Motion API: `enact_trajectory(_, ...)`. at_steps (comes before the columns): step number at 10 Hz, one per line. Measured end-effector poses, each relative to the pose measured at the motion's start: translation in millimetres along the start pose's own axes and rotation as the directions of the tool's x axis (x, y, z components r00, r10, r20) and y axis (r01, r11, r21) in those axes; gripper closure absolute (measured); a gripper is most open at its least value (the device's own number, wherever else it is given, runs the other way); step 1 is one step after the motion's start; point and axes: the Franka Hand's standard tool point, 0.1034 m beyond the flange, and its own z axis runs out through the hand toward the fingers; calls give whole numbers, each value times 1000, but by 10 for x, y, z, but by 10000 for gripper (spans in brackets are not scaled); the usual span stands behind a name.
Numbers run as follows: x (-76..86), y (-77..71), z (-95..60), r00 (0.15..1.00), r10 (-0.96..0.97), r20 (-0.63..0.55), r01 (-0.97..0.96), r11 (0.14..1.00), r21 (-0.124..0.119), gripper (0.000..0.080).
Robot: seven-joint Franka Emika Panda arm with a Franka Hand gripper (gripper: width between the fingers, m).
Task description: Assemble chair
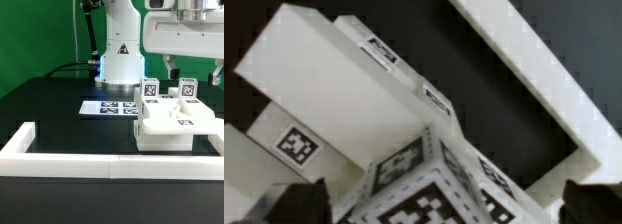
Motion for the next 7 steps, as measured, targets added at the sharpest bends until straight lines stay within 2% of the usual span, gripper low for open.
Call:
enact_trajectory(4,19,19,-1,972,-237,-1,237,972,-1,151)
enact_trajectory(7,37,40,-2,891,-454,-1,454,891,-11,151)
